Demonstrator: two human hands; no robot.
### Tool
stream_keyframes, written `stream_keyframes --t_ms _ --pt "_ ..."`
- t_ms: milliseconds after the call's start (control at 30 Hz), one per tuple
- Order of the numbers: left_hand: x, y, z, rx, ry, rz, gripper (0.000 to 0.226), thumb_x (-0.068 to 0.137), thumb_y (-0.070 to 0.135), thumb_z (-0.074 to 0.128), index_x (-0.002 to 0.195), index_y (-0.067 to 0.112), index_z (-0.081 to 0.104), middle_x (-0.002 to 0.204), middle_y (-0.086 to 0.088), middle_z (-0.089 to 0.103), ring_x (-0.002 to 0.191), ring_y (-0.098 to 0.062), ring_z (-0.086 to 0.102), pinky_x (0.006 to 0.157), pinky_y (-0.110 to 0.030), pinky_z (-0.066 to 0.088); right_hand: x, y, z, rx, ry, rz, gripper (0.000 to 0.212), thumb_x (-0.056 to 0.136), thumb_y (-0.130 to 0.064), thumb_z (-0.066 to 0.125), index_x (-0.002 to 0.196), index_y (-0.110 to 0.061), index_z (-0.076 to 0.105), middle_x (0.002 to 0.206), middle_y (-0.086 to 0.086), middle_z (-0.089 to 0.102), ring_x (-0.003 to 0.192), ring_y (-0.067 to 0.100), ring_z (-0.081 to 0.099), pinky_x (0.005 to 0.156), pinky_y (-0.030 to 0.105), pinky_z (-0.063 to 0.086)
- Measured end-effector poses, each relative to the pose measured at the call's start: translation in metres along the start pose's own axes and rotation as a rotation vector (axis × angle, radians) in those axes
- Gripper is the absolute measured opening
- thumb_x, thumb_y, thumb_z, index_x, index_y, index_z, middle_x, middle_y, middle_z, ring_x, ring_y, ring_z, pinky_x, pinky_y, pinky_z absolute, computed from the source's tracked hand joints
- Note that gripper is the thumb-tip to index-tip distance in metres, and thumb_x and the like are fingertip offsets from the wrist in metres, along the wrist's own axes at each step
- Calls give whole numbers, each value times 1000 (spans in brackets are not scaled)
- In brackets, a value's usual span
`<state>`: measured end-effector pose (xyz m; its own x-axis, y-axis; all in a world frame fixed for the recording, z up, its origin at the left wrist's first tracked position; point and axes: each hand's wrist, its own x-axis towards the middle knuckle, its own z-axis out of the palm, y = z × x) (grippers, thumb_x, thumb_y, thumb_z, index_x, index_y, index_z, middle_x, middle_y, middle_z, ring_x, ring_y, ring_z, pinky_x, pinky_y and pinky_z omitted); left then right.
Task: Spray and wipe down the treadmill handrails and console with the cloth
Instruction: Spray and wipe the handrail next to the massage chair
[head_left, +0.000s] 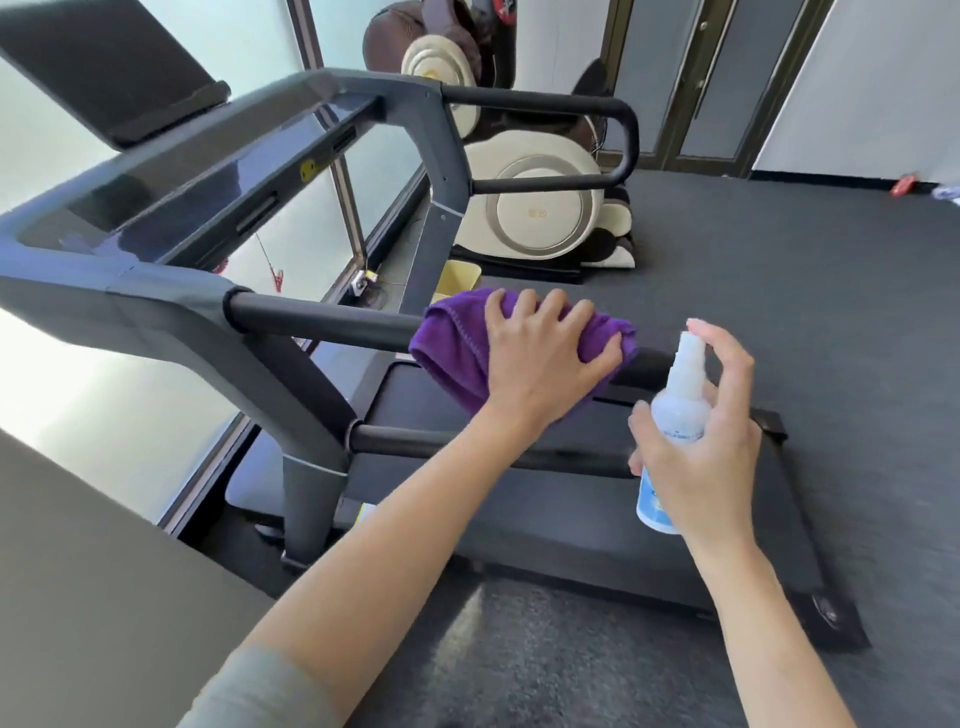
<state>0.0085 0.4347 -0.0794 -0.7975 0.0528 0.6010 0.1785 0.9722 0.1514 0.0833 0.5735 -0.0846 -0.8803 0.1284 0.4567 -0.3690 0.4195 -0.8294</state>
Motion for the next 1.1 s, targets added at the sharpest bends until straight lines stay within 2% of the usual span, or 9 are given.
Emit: stream_keyframes --t_ms 133,233,467,633,733,800,867,967,1100 --pt "-11 -53 -18 112 -54 -23 63 84 78 35 109 30 67 105 3 65 106 -25 56 110 -53 23 11 15 -18 19 -53 -10 72 81 -8 62 132 -54 40 82 0 62 62 38 64 66 51 58" --pt "-23 -94 -35 86 -59 -76 68 79 81 39 122 35 64 127 1 56 127 -33 41 114 -61 11 12 23 -24 32 -70 -5 74 80 -8 61 129 -59 38 86 2 62 64 41 62 66 50 57" --pt "-3 -25 -14 154 -32 -232 61 86 74 28 104 33 70 111 7 64 108 -26 50 98 -44 28 13 39 -44 62 -110 16 73 82 -3 62 128 -56 40 96 4 65 65 39 62 67 48 57" --pt "3 50 10 113 -67 -148 53 86 73 39 100 34 71 101 8 66 101 -23 53 96 -44 30 21 43 -51 48 -172 -15 76 84 5 63 131 -50 39 94 5 65 62 39 60 66 50 57" --pt "-3 41 7 106 -44 -102 59 82 79 39 104 33 69 100 6 64 101 -22 55 98 -43 30 24 45 -57 59 -174 -34 74 84 2 63 132 -48 39 88 3 63 61 40 61 64 53 56" --pt "-9 15 -1 119 -1 -119 66 79 83 35 108 33 68 105 4 63 105 -23 54 104 -45 28 25 48 -61 68 -175 -26 74 83 2 63 132 -50 39 99 5 64 65 41 62 68 54 56" --pt "-15 -13 -9 154 27 -192 69 78 84 34 112 34 67 113 3 61 113 -26 51 110 -52 19 24 53 -66 71 -170 -5 77 83 5 64 129 -52 40 108 7 64 68 39 63 71 53 56" --pt "-16 -18 -9 144 55 -379 62 80 78 38 112 34 67 119 2 59 121 -28 46 115 -58 7 22 63 -75 74 -149 21 80 84 5 63 127 -57 40 99 4 64 69 40 63 73 51 57" --pt "4 42 10 138 49 -482 42 82 62 48 92 30 72 108 5 65 112 -29 50 114 -58 13 17 75 -85 89 -158 54 79 84 3 64 129 -57 39 104 5 65 72 38 65 75 50 57"
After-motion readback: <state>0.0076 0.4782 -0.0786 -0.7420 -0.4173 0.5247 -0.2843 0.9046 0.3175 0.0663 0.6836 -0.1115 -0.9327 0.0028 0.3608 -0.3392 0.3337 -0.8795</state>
